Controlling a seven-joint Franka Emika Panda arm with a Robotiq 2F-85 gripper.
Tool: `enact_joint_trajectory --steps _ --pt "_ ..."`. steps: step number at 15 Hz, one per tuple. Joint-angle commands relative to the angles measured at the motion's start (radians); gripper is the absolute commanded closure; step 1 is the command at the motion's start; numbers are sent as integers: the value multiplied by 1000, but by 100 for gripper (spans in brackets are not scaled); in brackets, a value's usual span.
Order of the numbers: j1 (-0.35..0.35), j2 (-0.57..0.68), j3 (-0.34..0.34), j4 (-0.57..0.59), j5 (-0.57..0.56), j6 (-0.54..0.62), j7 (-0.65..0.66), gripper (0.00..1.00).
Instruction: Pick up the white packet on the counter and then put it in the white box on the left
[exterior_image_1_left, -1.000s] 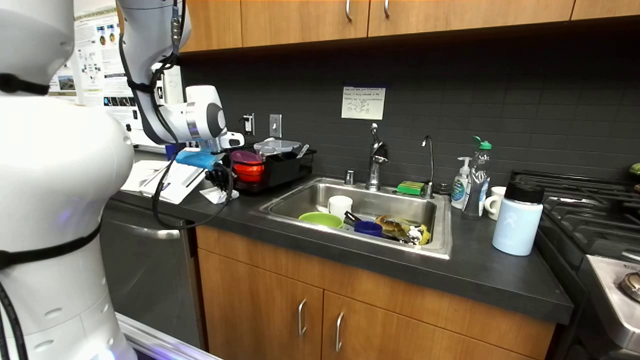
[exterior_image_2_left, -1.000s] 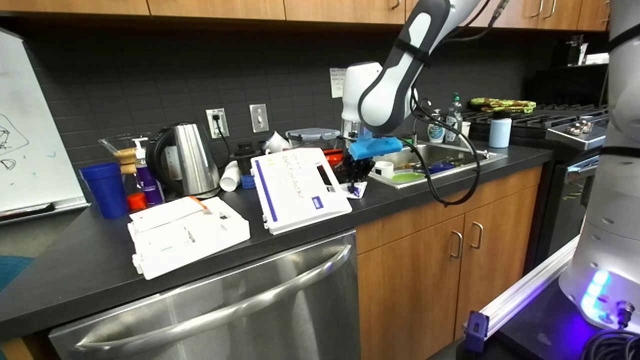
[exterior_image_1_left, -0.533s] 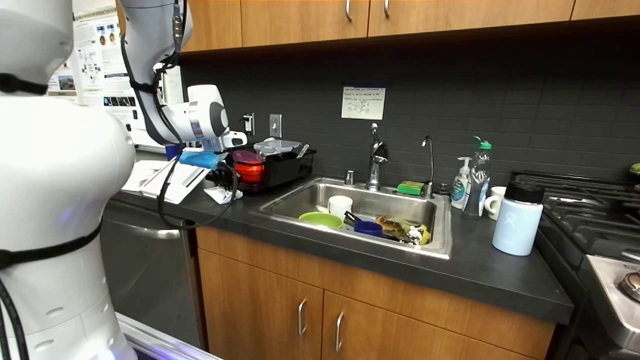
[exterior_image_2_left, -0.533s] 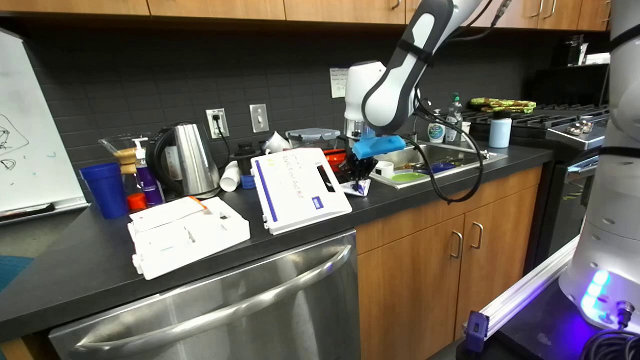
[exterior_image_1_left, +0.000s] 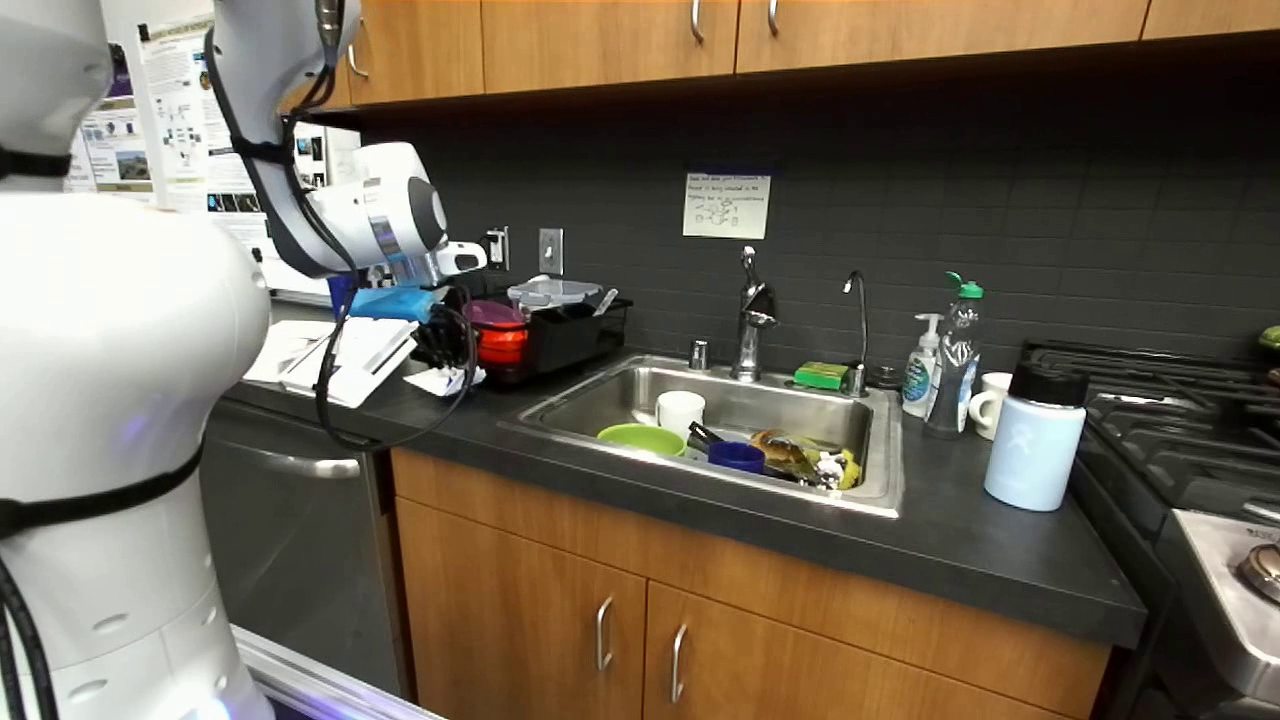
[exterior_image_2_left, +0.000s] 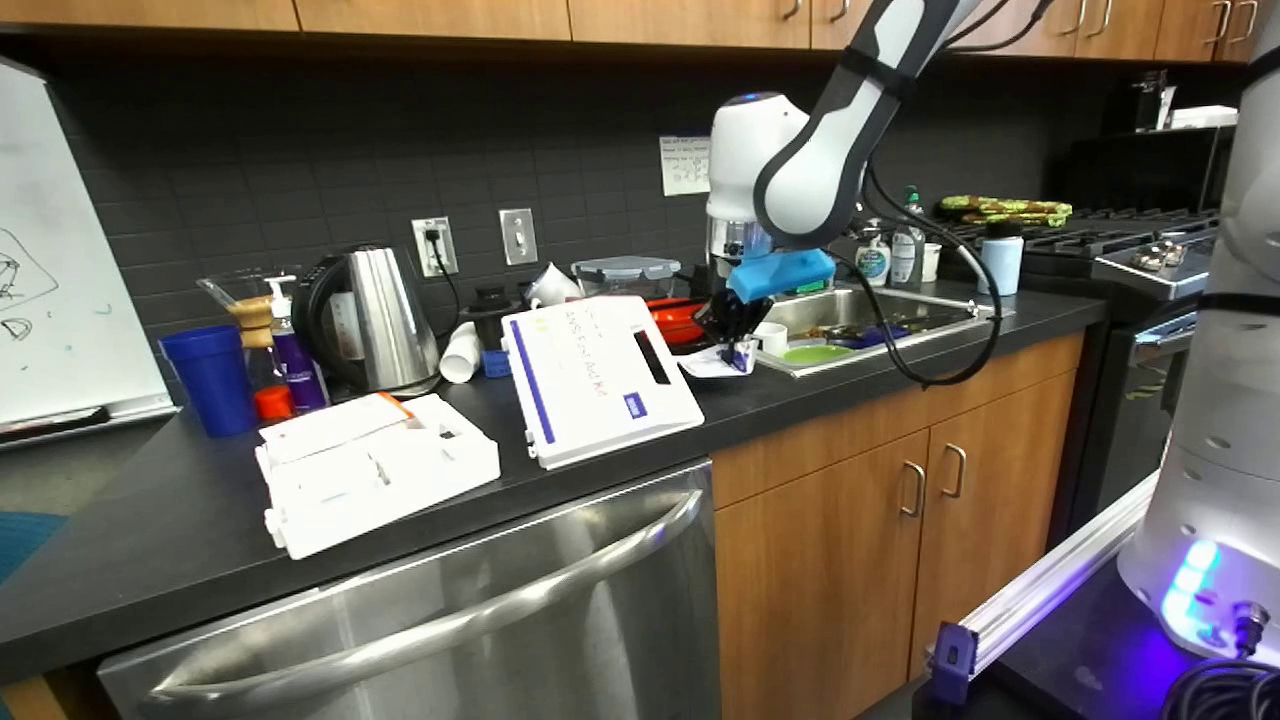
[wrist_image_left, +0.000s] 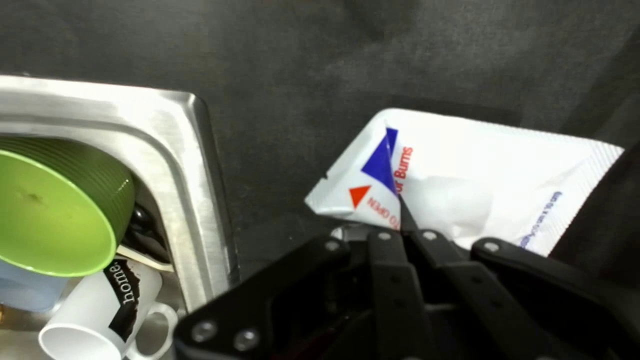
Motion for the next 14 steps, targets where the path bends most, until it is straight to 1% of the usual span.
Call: enact_joint_trajectory --steps 1,3,8,14 --pt "-28 -152 40 -93 15 -43 -49 99" --pt "-46 -199 63 -119 28 -67 -75 99" --pt "-56 -327 112 -188 136 -105 -220 99" --pt "-28 -458 142 -225 255 -146 -381 99"
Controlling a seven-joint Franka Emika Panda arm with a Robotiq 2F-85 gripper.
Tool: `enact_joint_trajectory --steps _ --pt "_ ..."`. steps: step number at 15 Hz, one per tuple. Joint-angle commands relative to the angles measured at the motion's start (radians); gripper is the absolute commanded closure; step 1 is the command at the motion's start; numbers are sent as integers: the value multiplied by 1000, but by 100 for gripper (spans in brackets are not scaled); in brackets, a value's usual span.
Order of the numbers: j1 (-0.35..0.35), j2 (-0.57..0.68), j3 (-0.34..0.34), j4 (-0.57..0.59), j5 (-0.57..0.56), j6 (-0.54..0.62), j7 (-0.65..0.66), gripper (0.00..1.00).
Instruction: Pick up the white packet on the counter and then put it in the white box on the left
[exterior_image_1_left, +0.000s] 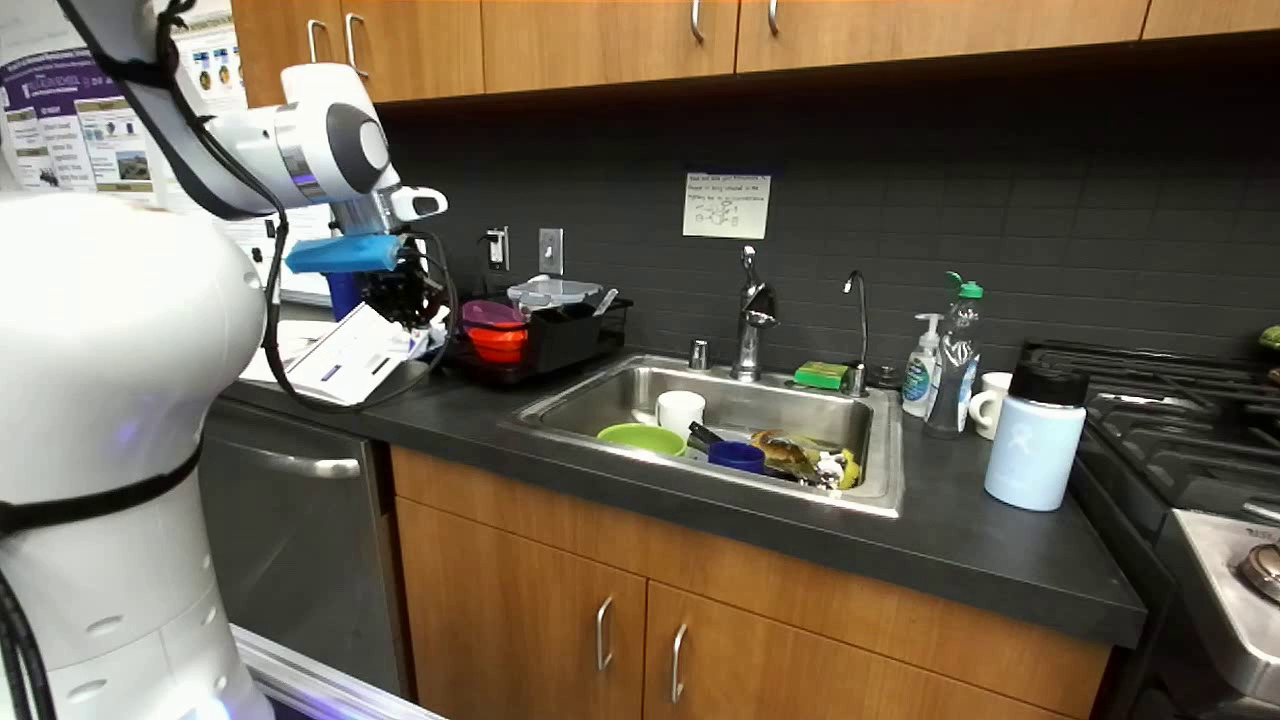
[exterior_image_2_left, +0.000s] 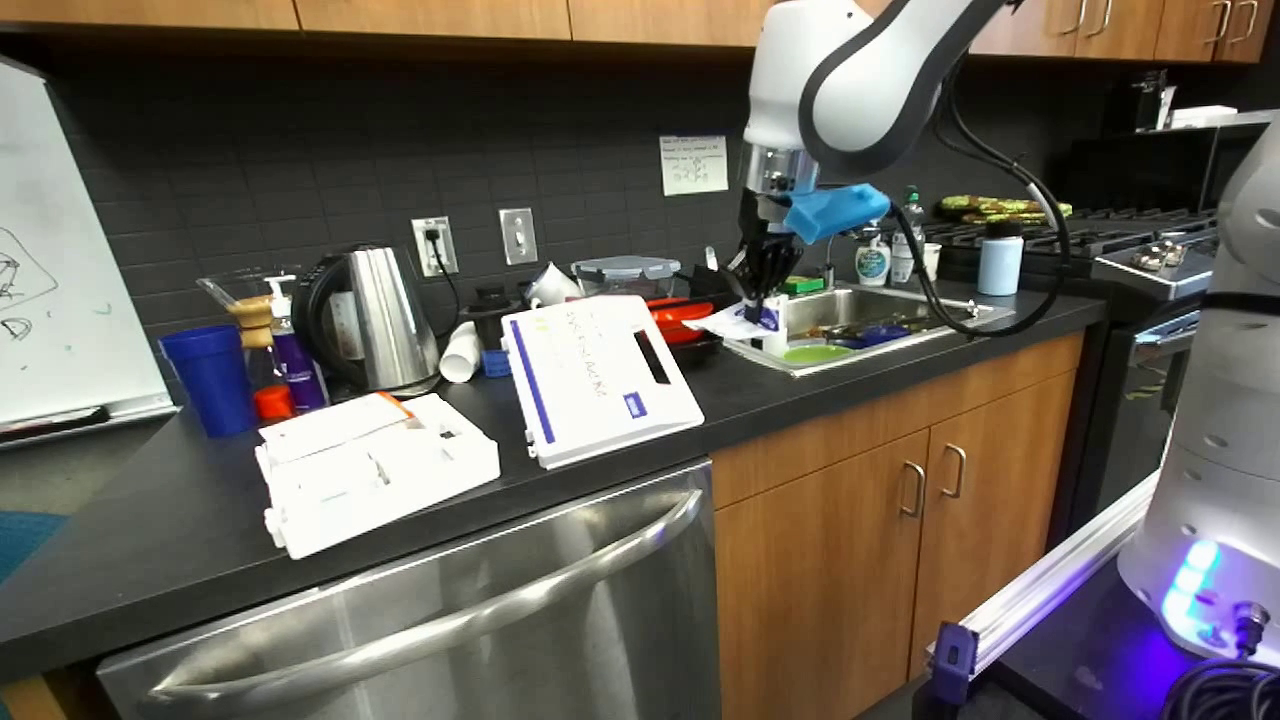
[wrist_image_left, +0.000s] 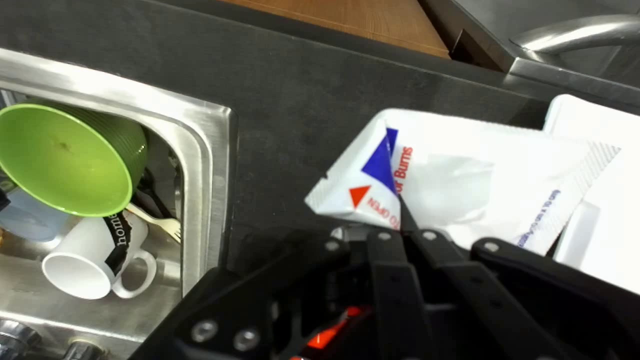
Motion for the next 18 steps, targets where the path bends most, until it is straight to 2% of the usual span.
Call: enact_joint_trajectory --steps 1,4,9,18 --pt "17 -110 19 -38 71 -33 -102 99" --pt "62 -149 30 -34 124 -30 -171 99" --pt "100 -148 81 20 126 -24 -209 99" --pt "103 -67 207 139 62 -29 -219 99"
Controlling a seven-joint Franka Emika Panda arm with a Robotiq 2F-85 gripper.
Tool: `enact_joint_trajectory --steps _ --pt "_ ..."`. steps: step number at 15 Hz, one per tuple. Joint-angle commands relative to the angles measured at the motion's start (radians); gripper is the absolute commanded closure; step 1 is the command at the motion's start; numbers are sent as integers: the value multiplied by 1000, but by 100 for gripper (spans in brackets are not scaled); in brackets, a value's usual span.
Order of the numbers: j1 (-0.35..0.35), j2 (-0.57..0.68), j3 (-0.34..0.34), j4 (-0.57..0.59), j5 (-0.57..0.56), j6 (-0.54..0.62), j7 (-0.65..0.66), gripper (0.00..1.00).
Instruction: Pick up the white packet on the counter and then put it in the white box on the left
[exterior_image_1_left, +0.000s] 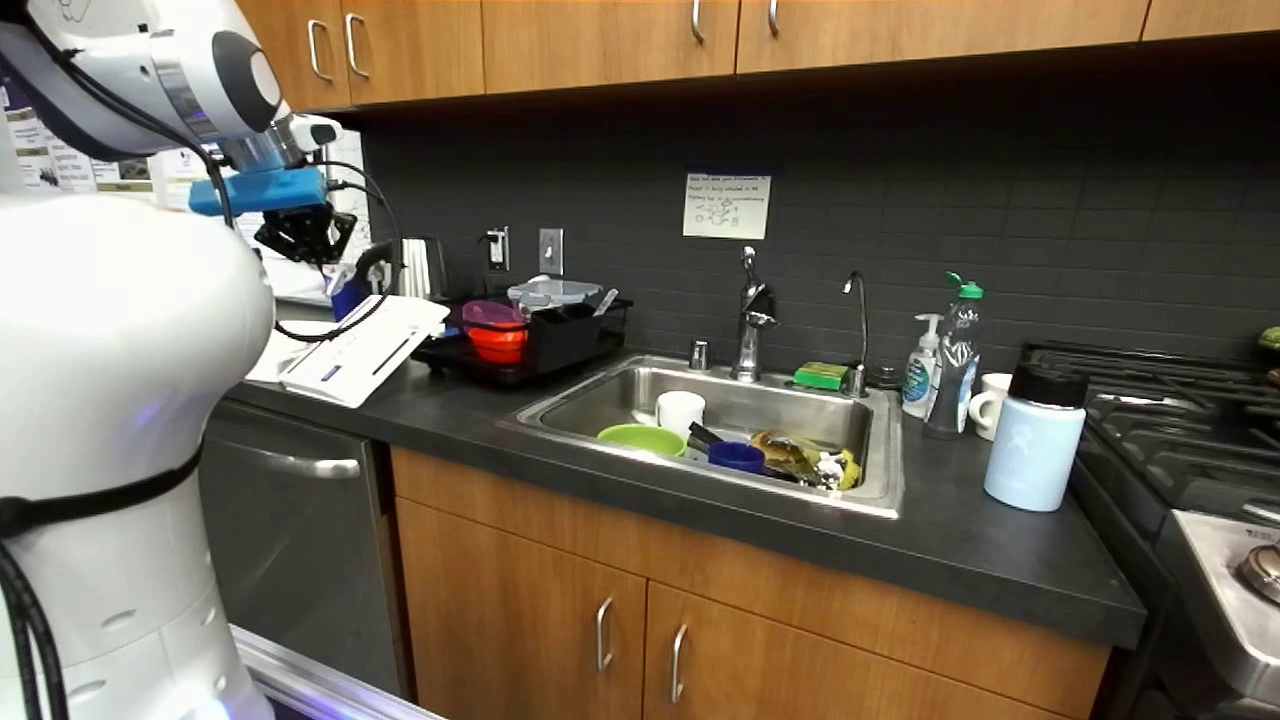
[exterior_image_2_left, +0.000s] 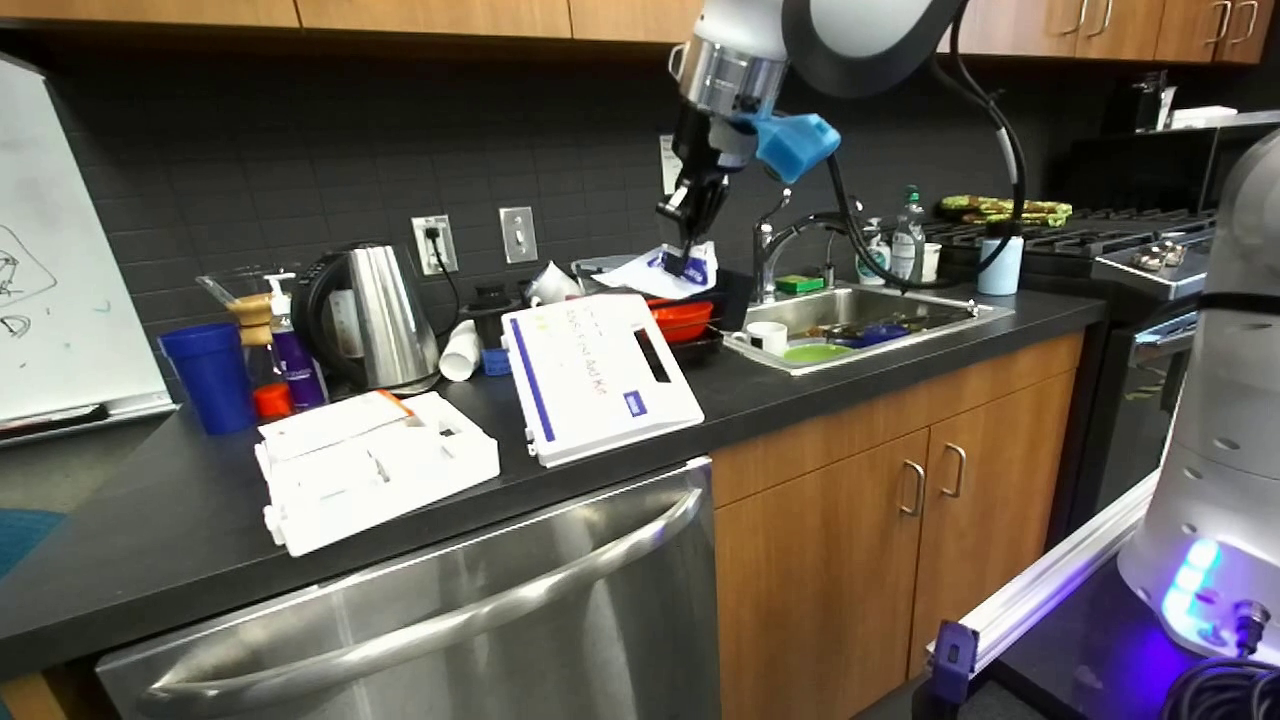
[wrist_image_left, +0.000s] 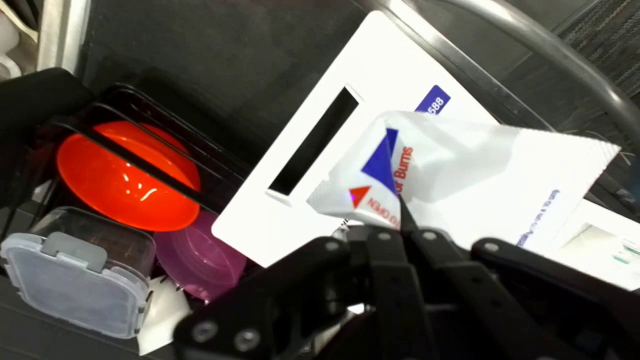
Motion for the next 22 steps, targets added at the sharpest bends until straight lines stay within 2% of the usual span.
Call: enact_joint_trajectory --steps 1,6,10,15,22 --pt "-6 64 51 79 -48 -17 -15 99" --pt "-23 172 149 192 -173 -44 13 99" --pt "-21 267 196 279 -288 -87 39 99" --pt "13 367 201 377 -400 -138 57 99" --pt "93 472 189 485 -475 -197 65 99"
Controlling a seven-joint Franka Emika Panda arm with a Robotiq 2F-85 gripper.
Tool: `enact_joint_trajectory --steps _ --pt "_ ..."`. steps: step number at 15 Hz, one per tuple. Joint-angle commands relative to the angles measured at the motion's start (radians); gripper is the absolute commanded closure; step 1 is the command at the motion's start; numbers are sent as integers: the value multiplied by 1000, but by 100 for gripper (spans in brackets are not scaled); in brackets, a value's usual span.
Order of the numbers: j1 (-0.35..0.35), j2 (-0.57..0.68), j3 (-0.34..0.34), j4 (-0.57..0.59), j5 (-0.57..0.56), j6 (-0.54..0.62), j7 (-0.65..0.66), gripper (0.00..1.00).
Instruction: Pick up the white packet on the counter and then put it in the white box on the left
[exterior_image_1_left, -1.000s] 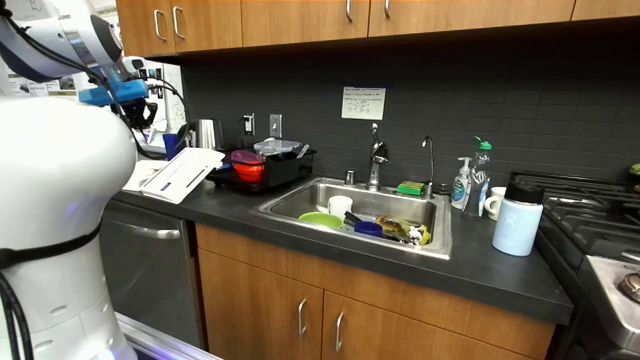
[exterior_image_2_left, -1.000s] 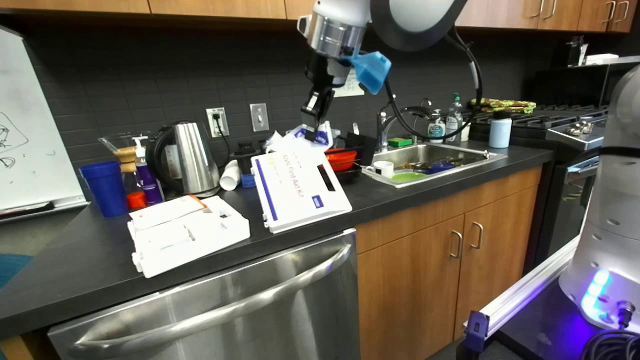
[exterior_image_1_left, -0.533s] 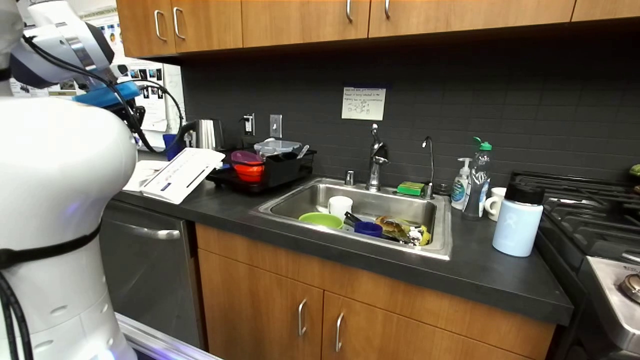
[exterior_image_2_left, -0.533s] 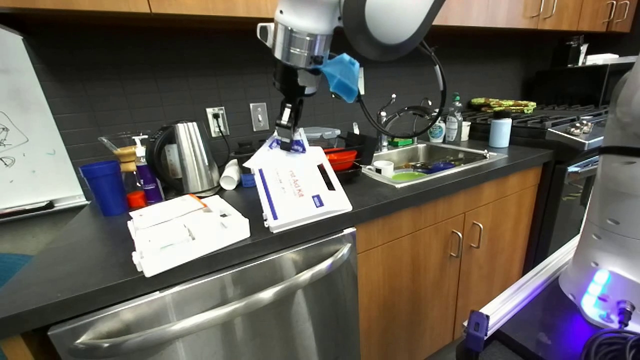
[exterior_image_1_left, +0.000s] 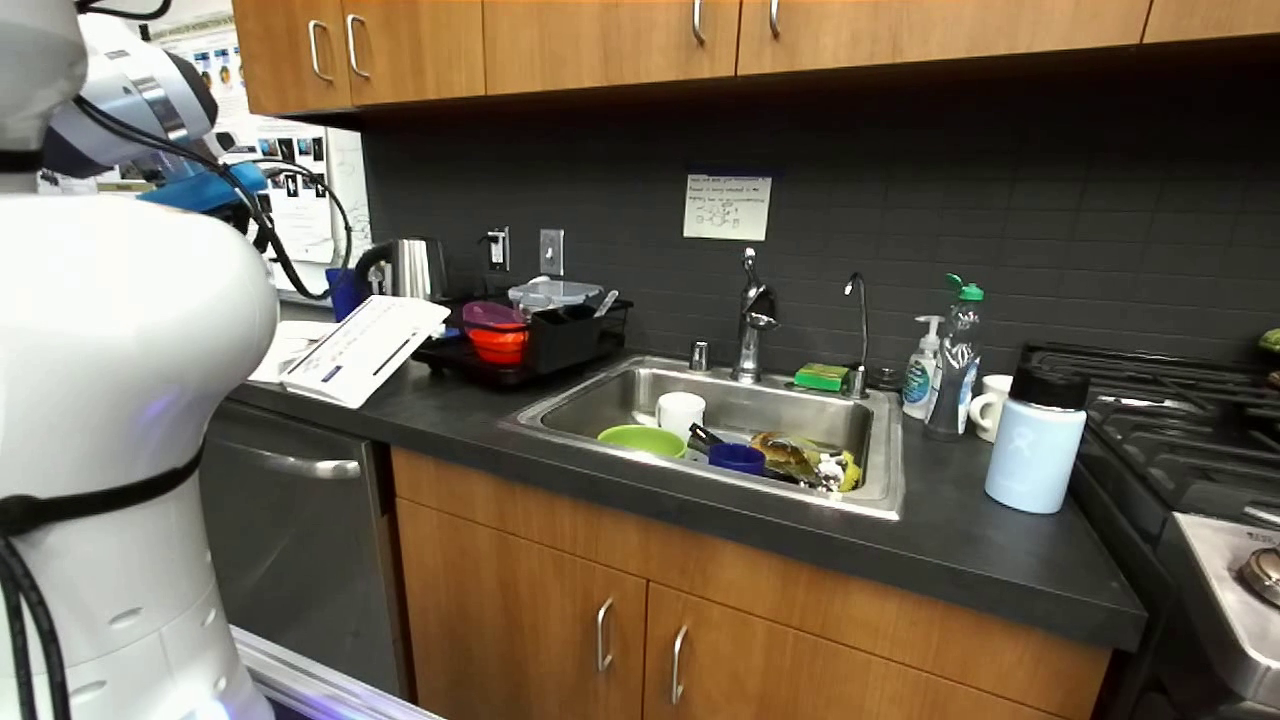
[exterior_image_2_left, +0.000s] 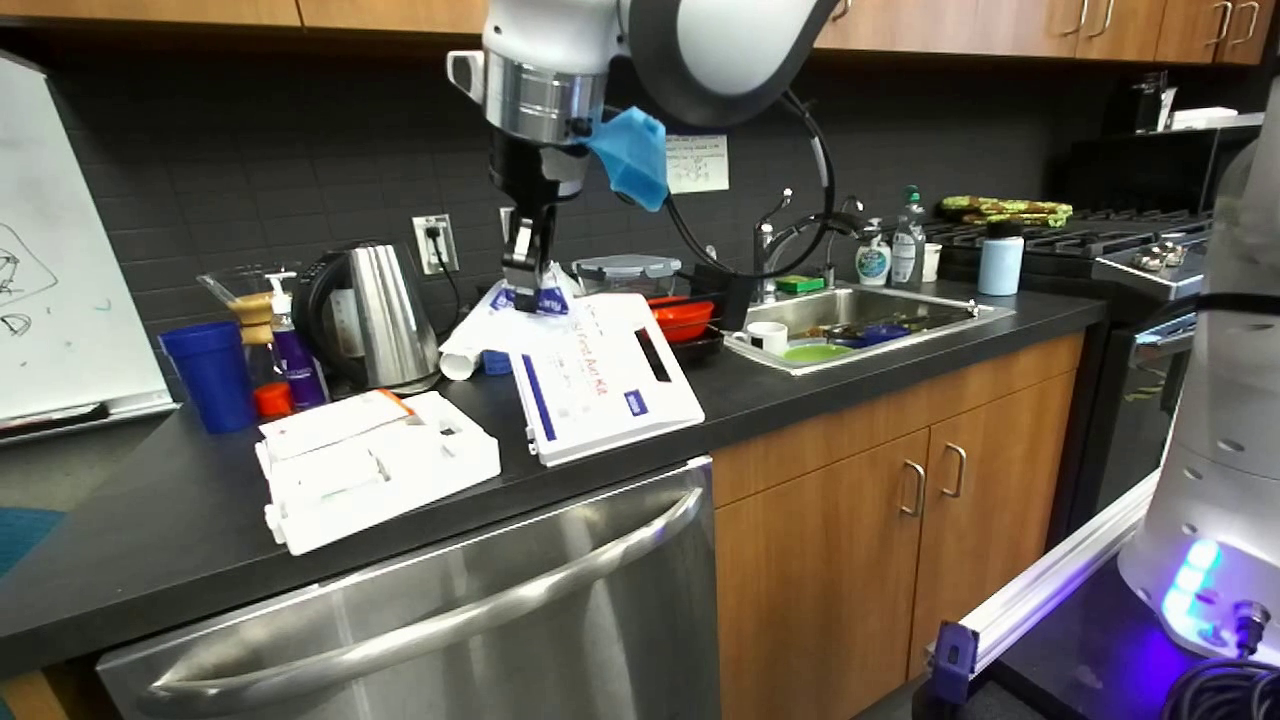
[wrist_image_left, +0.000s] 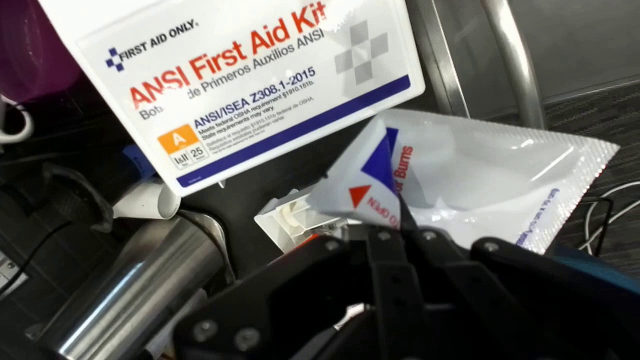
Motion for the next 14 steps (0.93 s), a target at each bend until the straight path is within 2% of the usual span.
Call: enact_joint_trajectory --steps 1,9,14 --pt "56 68 -13 75 -50 -59 19 99" --pt "159 188 -36 186 -49 -147 11 99" --pt "222 268 -56 272 -40 -149 44 99"
